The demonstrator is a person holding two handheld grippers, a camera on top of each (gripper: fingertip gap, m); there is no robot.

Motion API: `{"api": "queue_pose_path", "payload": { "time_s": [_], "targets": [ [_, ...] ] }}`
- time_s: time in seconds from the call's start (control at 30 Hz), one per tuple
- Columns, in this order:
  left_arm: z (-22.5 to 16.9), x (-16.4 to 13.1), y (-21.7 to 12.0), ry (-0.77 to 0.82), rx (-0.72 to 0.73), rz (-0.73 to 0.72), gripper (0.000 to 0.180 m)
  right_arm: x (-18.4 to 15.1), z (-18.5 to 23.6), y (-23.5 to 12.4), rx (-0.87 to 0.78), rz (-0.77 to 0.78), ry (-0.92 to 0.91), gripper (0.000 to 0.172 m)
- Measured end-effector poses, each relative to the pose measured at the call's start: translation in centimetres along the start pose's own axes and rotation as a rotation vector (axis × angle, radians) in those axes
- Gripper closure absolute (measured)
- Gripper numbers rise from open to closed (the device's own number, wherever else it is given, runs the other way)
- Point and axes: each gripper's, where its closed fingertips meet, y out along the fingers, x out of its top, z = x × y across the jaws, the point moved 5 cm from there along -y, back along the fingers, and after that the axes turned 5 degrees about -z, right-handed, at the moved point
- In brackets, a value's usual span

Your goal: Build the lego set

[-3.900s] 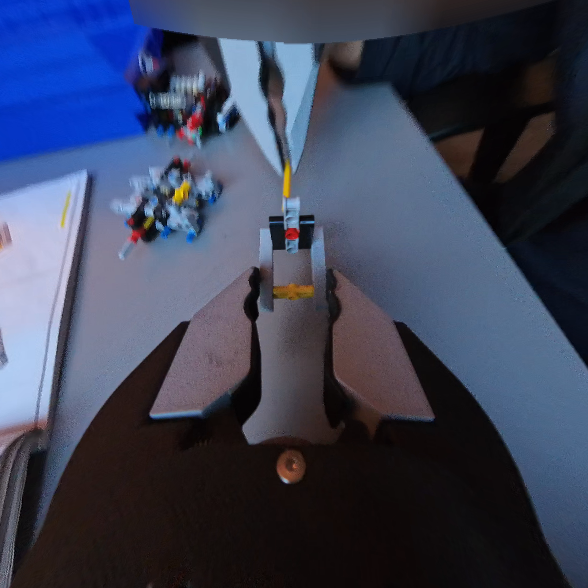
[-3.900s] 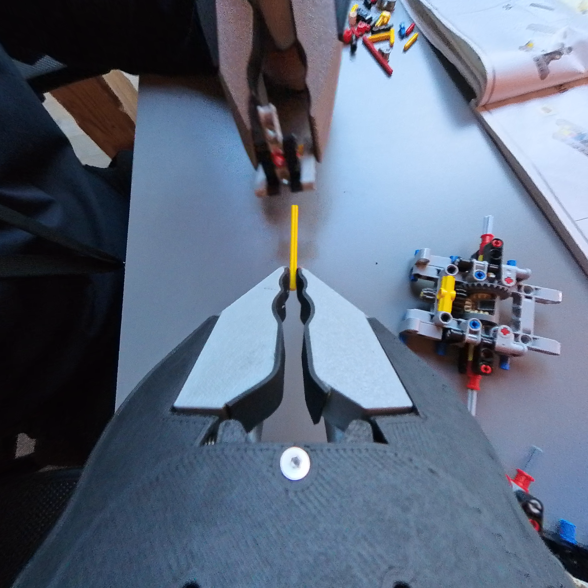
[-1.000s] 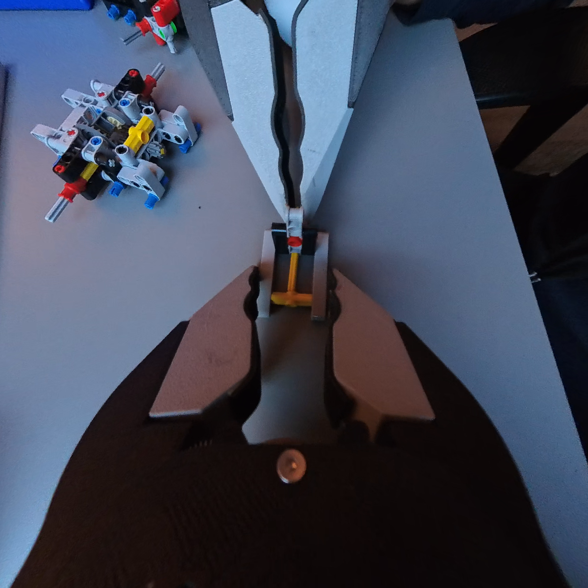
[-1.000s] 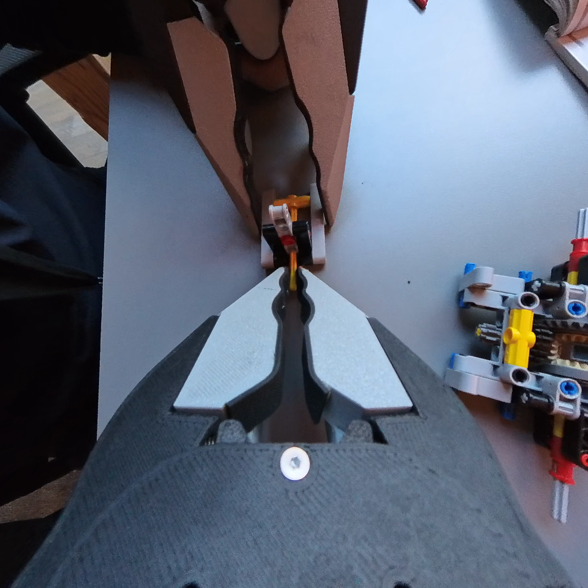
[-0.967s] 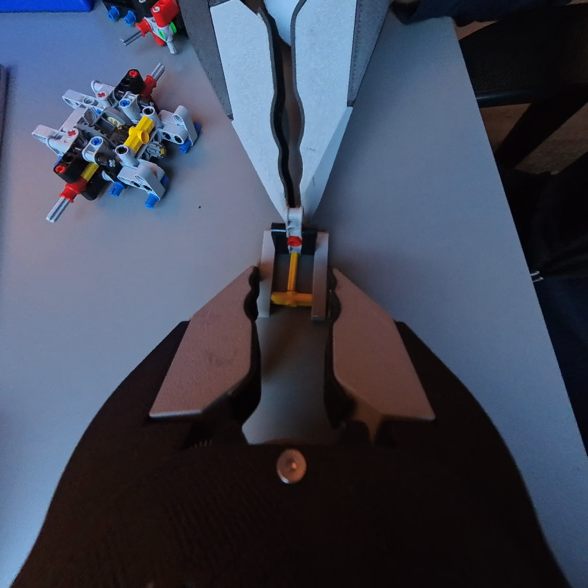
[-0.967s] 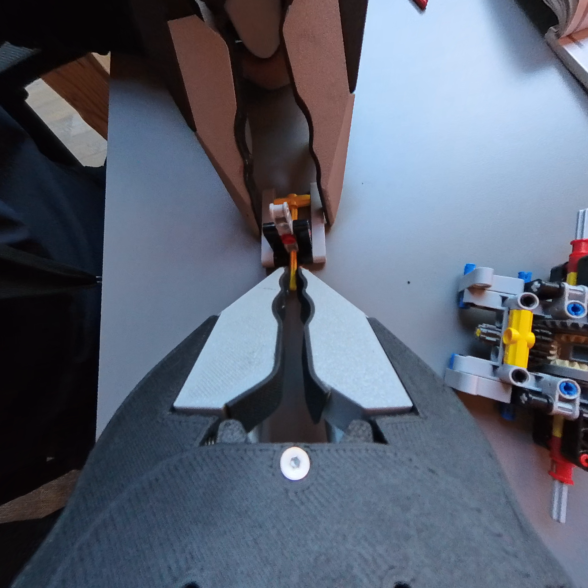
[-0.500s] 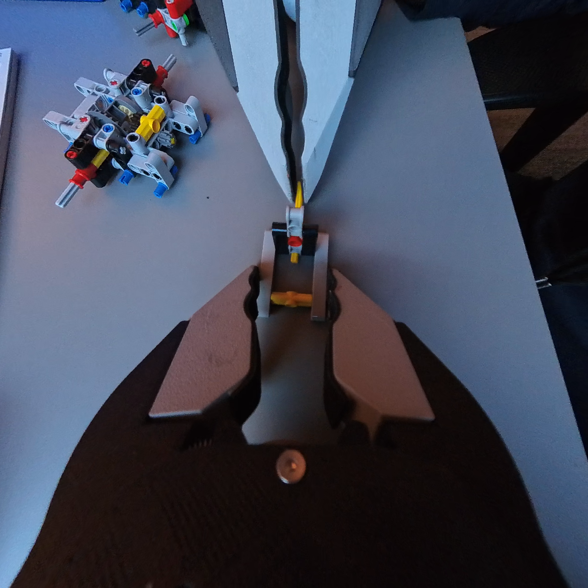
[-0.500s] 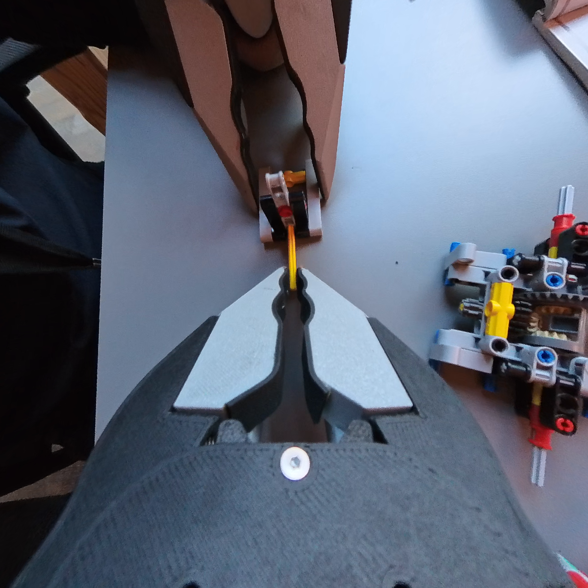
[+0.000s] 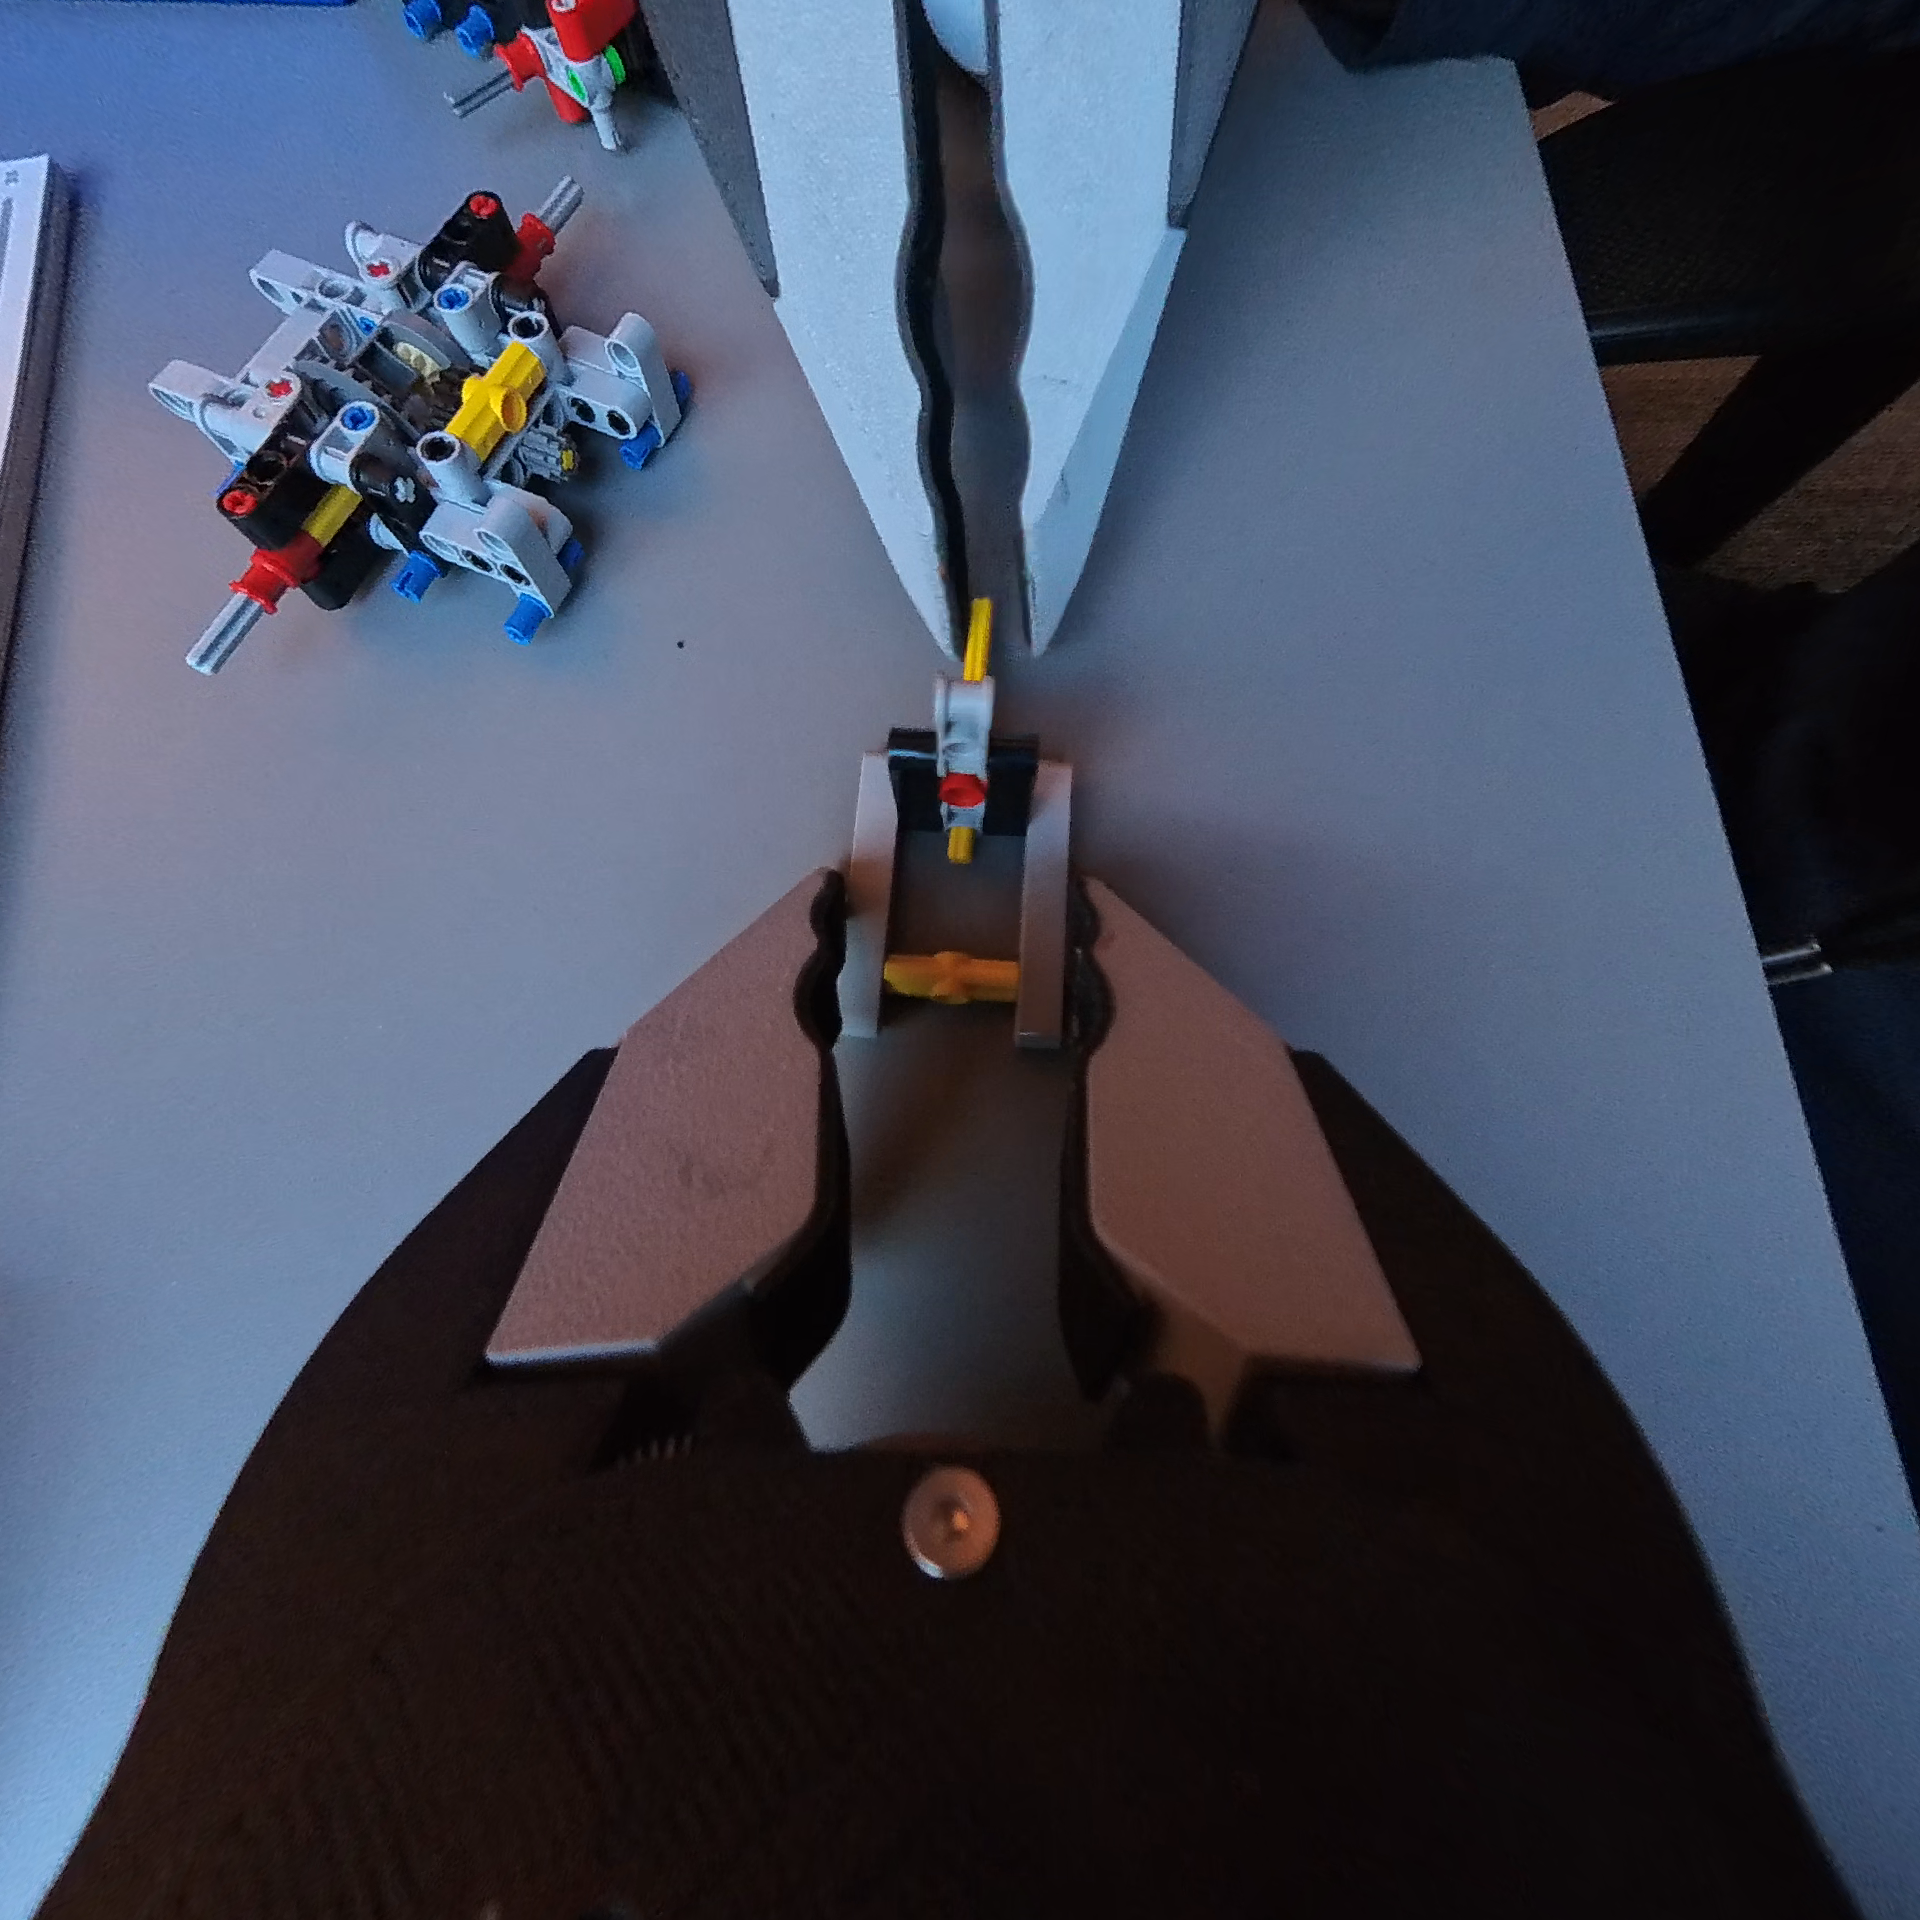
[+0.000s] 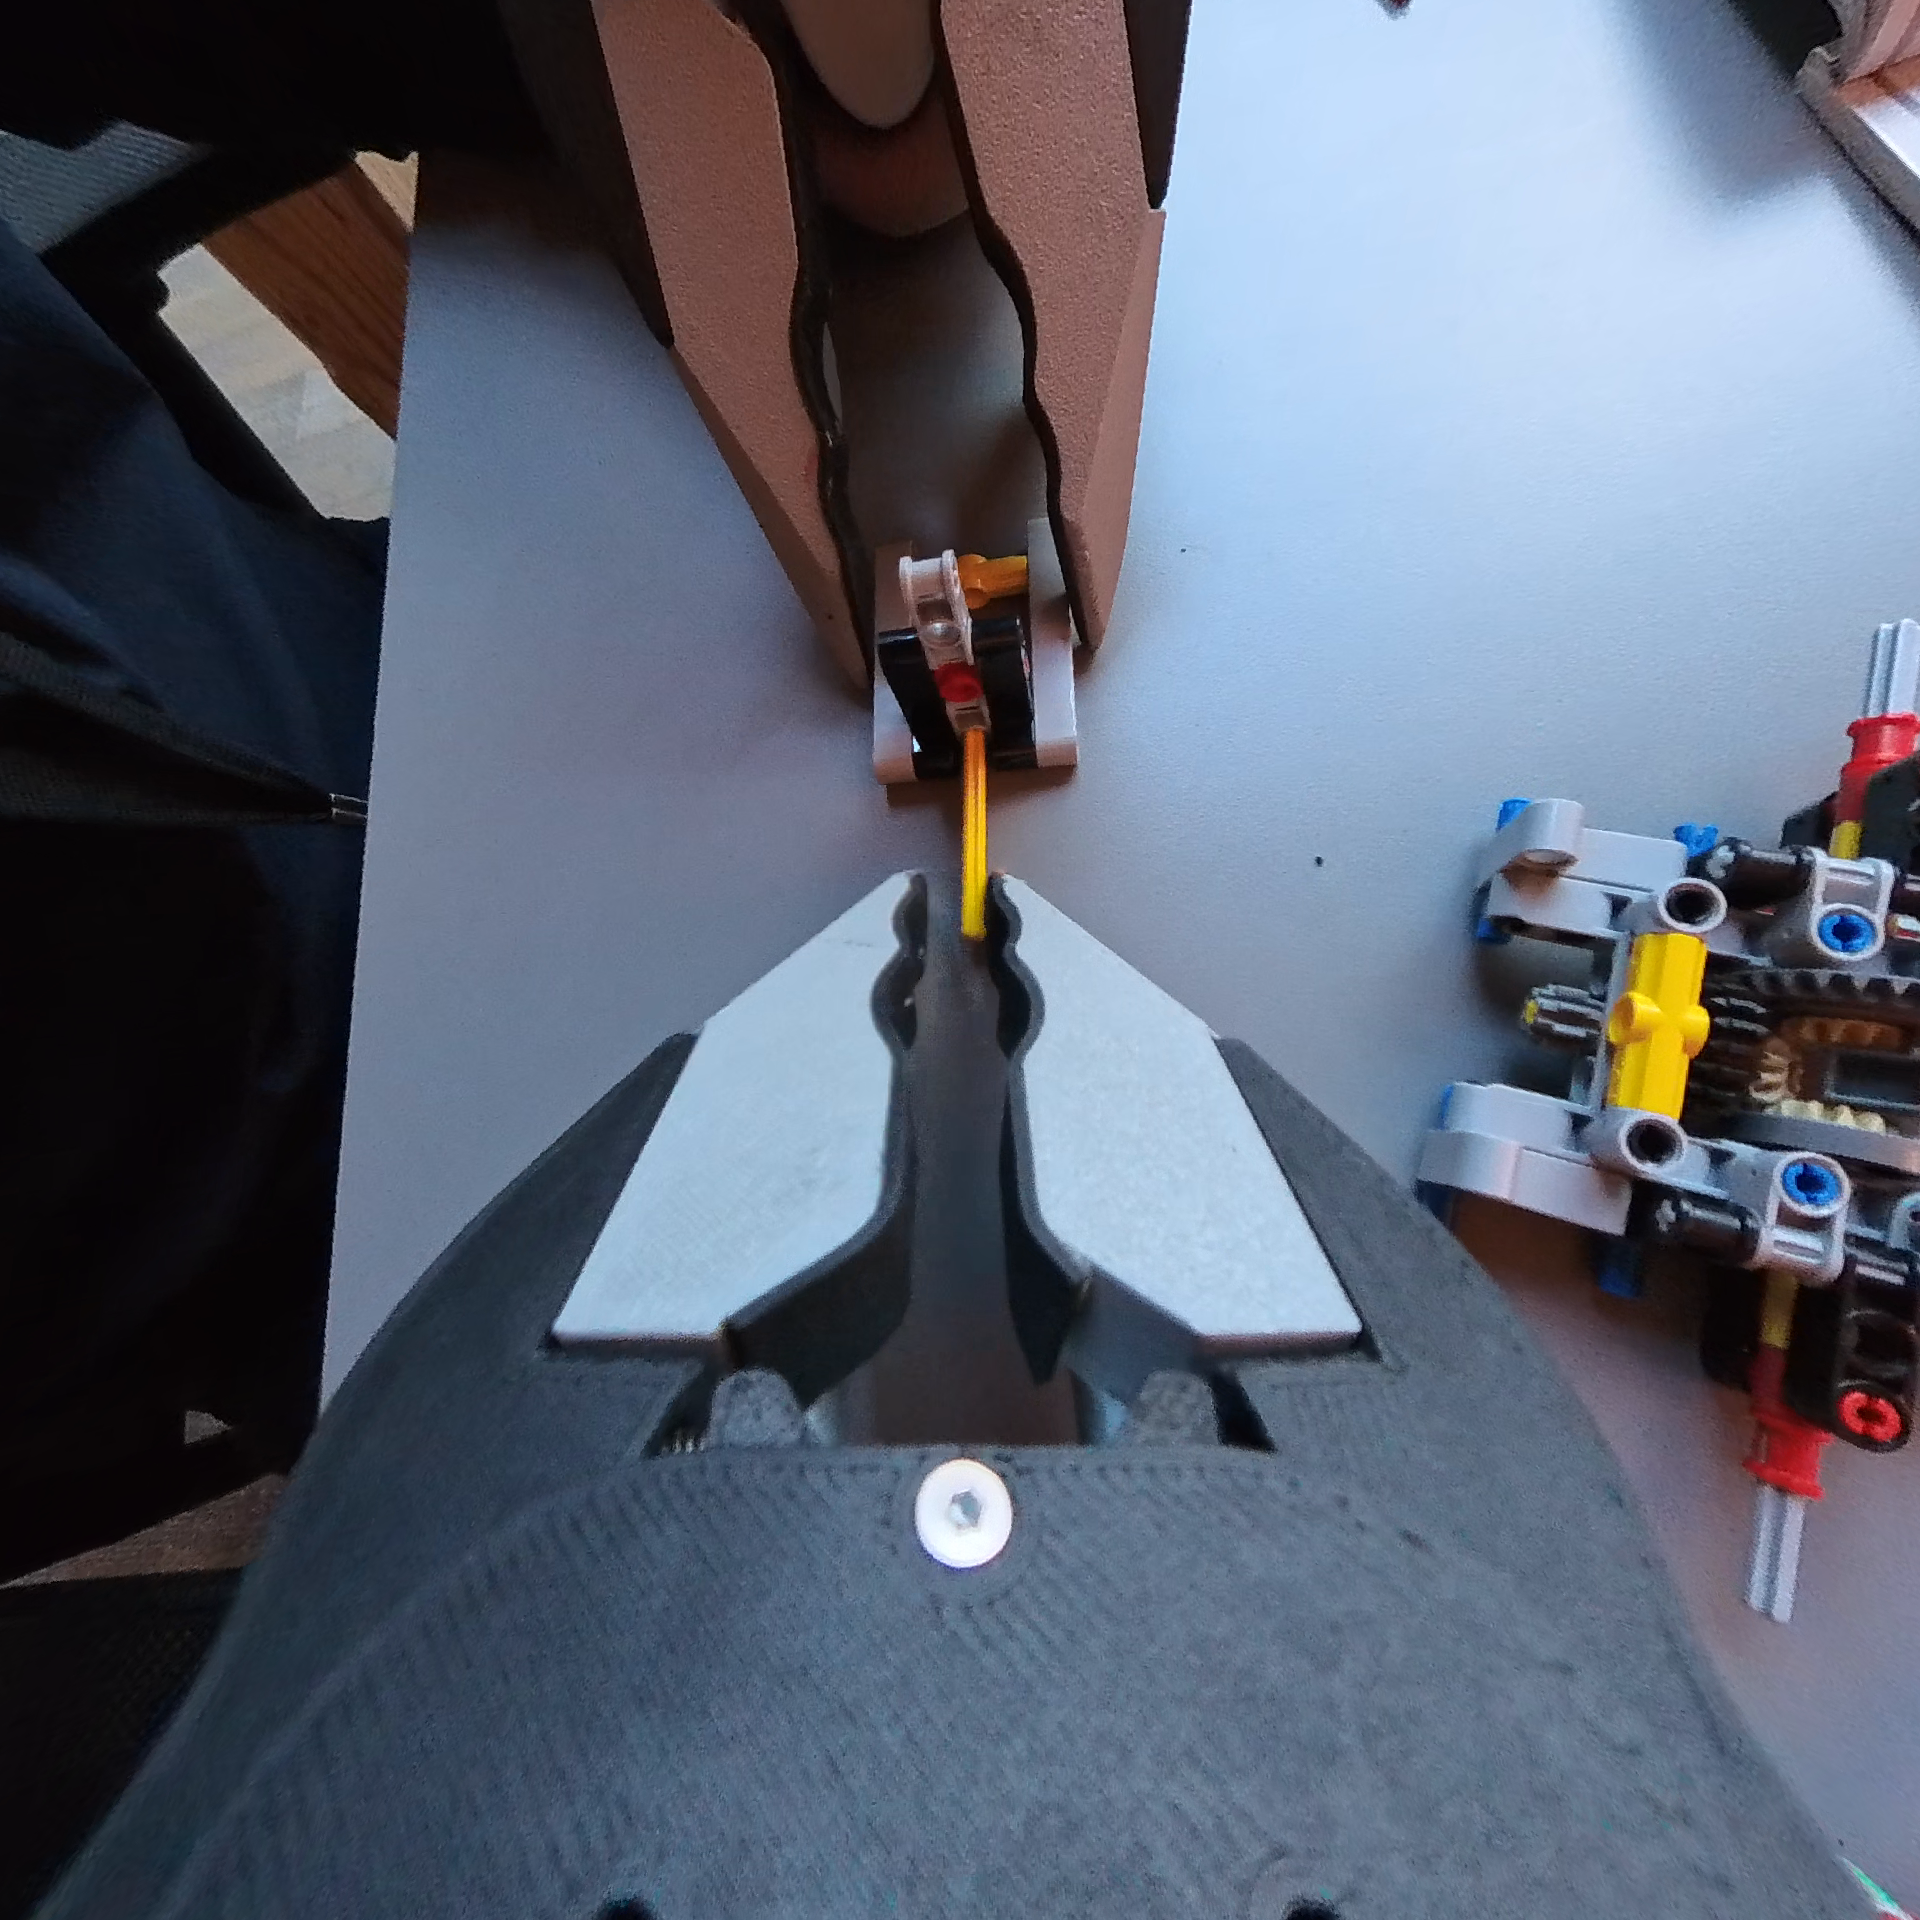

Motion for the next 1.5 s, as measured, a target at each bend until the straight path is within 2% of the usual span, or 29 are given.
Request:
{"api": "queue_pose_path", "payload": {
  "time_s": [0.17,0.33,0.43,0.53,0.63,0.73,0.87,1.03,1.17,1.3,1.5],
  "targets": [
    [-0.1,0.1,-0.1,-0.001,-0.004,0.020,0.124,0.1,-0.2,-0.2,-0.007,-0.012,-0.012,0.154],
    [0.0,1.6,-1.9,0.014,0.031,-0.025,0.121,0.8,-0.3,-0.9,-0.001,-0.089,-0.039,0.152],
    [0.7,2.5,-5.4,0.024,0.137,-0.055,0.120,1.5,-0.2,-1.5,-0.018,-0.170,-0.090,0.151],
    [1.4,2.1,-11.4,0.014,0.322,-0.064,0.122,1.9,-0.7,-2.0,-0.073,-0.212,-0.114,0.150],
    [1.3,0.0,-18.2,-0.070,0.512,-0.071,0.128,2.0,-1.2,-2.3,-0.116,-0.237,-0.108,0.150],
    [-0.1,-4.2,-23.4,-0.208,0.652,-0.010,0.134,2.1,-1.5,-2.5,-0.138,-0.252,-0.098,0.151],
    [-2.7,-10.4,-26.8,-0.373,0.766,0.113,0.137,2.1,-1.8,-2.6,-0.165,-0.256,-0.094,0.153],
    [-4.4,-15.1,-29.3,-0.496,0.871,0.169,0.141,2.2,-2.2,-2.9,-0.183,-0.277,-0.071,0.153],
    [-4.4,-15.9,-31.6,-0.542,0.961,0.117,0.145,2.3,-2.4,-3.3,-0.203,-0.301,-0.070,0.154],
    [-3.9,-15.5,-32.5,-0.535,0.997,0.063,0.153,2.3,-2.5,-3.3,-0.204,-0.300,-0.065,0.154],
    [-3.0,-15.5,-34.1,-0.524,1.101,0.019,0.154,2.3,-2.5,-3.4,-0.196,-0.306,-0.061,0.153]
  ]
}}
